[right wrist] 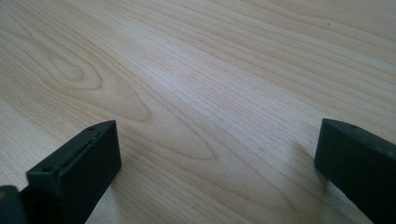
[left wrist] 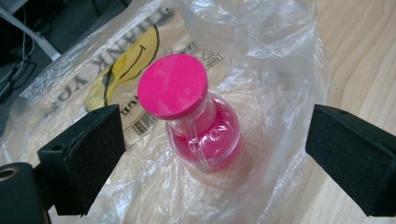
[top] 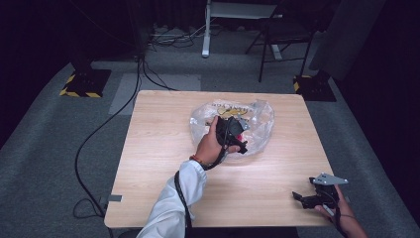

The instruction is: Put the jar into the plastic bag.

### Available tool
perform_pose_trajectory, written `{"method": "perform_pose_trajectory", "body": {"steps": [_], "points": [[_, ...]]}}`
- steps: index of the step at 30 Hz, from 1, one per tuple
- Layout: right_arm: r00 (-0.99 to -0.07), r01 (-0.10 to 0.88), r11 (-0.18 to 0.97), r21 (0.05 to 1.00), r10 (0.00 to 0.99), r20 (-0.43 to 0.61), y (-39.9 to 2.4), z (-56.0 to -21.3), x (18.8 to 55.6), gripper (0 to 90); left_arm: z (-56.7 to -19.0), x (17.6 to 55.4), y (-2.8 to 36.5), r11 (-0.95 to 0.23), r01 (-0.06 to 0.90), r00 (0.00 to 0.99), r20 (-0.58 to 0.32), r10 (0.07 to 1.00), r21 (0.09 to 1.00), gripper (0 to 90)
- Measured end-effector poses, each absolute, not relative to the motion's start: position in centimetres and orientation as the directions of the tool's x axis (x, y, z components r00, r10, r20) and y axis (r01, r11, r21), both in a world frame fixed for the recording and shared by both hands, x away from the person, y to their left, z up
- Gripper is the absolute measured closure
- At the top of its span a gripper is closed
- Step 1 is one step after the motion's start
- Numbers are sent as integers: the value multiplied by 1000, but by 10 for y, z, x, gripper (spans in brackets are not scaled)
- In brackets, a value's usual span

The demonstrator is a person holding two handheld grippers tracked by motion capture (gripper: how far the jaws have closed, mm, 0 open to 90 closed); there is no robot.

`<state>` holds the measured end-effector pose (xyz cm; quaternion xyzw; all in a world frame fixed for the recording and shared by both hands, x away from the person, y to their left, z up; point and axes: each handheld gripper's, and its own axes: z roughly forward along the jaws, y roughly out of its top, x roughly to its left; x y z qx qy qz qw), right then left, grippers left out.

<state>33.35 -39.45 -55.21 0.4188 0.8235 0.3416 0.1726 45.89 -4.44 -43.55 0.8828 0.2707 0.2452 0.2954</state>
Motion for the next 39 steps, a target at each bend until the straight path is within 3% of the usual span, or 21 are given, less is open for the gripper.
{"method": "perform_pose_trajectory", "body": {"steps": [39], "points": [[-589,572,416,707,808,2,-395,-552,333,3,-429,389,-5,-772,202,764,396,510,603,37]]}}
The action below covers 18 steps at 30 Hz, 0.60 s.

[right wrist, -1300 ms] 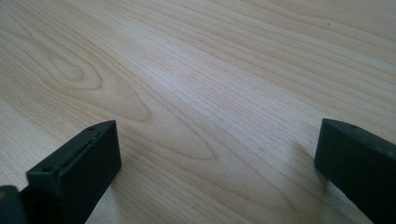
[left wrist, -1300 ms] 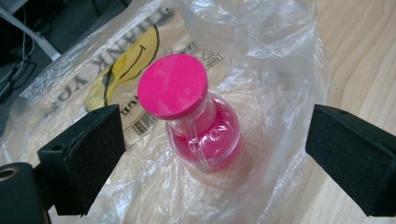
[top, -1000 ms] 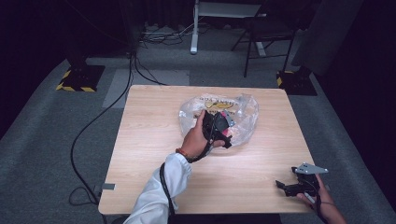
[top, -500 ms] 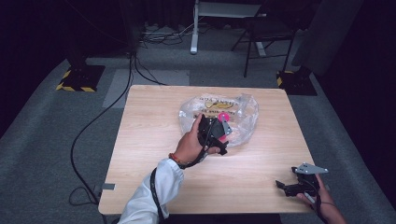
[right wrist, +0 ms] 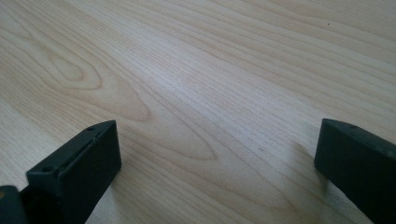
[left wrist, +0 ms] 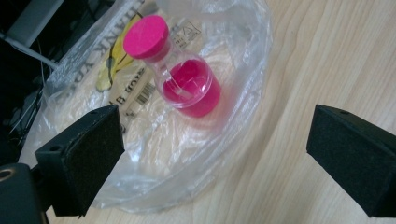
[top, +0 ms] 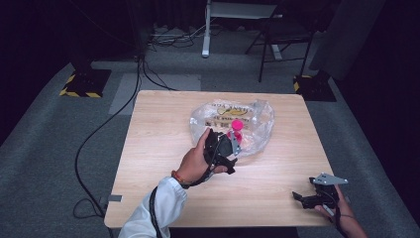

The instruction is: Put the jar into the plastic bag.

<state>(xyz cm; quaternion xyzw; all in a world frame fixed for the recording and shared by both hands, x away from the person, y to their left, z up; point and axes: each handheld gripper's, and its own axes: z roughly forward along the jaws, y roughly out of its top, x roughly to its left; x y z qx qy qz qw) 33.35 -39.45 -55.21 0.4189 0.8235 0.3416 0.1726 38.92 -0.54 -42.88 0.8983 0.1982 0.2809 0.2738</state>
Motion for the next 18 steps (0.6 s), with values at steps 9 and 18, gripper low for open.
{"method": "perform_pose_trajectory", "body": {"steps": [9,18], "points": [[-589,572,416,707,808,2,-395,-552,333,3,-440,375,16,-780,215,753,409,516,588,33],[-588,573,415,707,809,2,-394,-552,333,3,-460,359,37,-798,231,733,440,519,556,33]]}}
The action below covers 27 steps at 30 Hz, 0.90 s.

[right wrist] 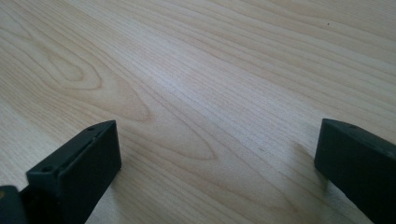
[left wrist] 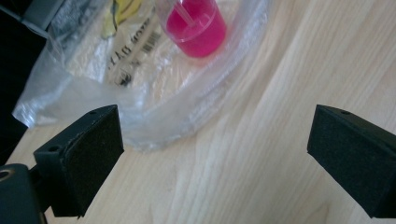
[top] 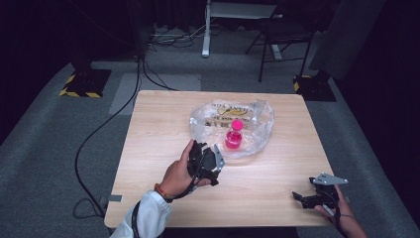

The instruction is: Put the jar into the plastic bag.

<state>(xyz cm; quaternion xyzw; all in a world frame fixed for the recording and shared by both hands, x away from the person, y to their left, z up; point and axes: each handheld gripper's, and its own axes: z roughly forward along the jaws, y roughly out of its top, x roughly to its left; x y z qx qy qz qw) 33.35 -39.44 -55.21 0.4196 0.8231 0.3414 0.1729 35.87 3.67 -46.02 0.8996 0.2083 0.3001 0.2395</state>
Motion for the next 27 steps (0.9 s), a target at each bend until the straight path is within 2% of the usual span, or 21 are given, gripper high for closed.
{"method": "perform_pose_trajectory", "body": {"steps": [5,13,27], "points": [[-588,573,414,707,809,2,-394,-552,333,2,-476,350,48,-805,246,730,443,521,540,33],[-587,573,414,707,809,2,-394,-552,333,2,-495,345,73,-753,325,736,348,581,572,33],[-588,573,415,707,809,2,-394,-552,334,2,-519,336,111,-694,434,685,290,668,574,33]]}}
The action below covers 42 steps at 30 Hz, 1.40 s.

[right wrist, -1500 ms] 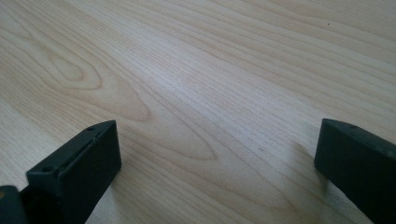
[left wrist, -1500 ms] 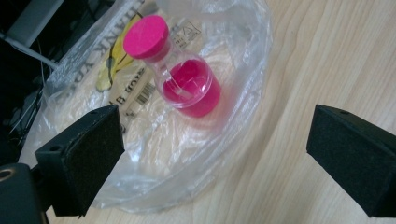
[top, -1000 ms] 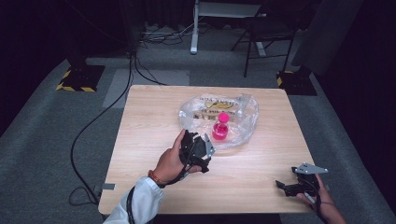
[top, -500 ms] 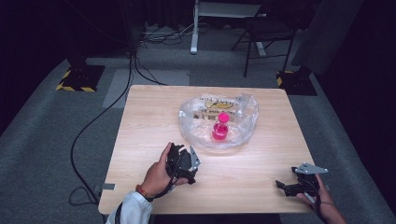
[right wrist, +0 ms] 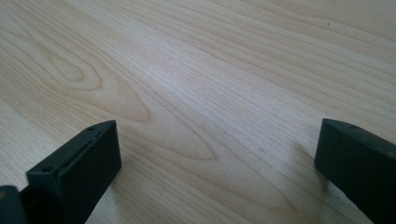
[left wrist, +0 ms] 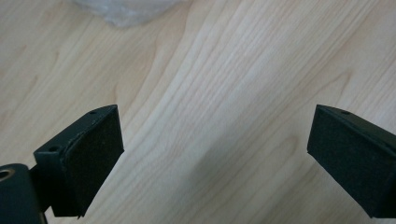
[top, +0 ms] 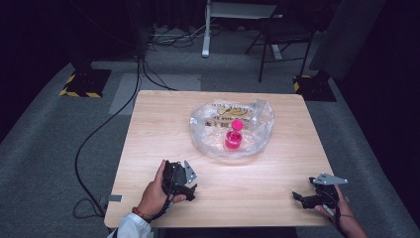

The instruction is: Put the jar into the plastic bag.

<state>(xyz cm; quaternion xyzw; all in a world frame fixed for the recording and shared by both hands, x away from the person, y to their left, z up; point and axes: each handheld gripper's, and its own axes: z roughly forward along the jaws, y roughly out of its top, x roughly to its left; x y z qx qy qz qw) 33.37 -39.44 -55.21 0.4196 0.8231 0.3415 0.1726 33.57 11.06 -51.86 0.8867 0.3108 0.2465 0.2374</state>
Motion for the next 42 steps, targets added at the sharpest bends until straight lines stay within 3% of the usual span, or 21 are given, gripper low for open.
{"method": "perform_pose_trajectory", "body": {"steps": [21,25,42], "points": [[-591,572,416,707,807,3,-395,-552,334,2,-540,327,180,-495,604,582,78,810,624,26],[-591,572,416,707,807,3,-395,-552,334,2,-545,329,196,-430,644,558,-5,830,633,4],[-589,572,415,707,808,2,-395,-552,333,2,-550,325,210,-410,614,564,-11,826,675,1]]}}
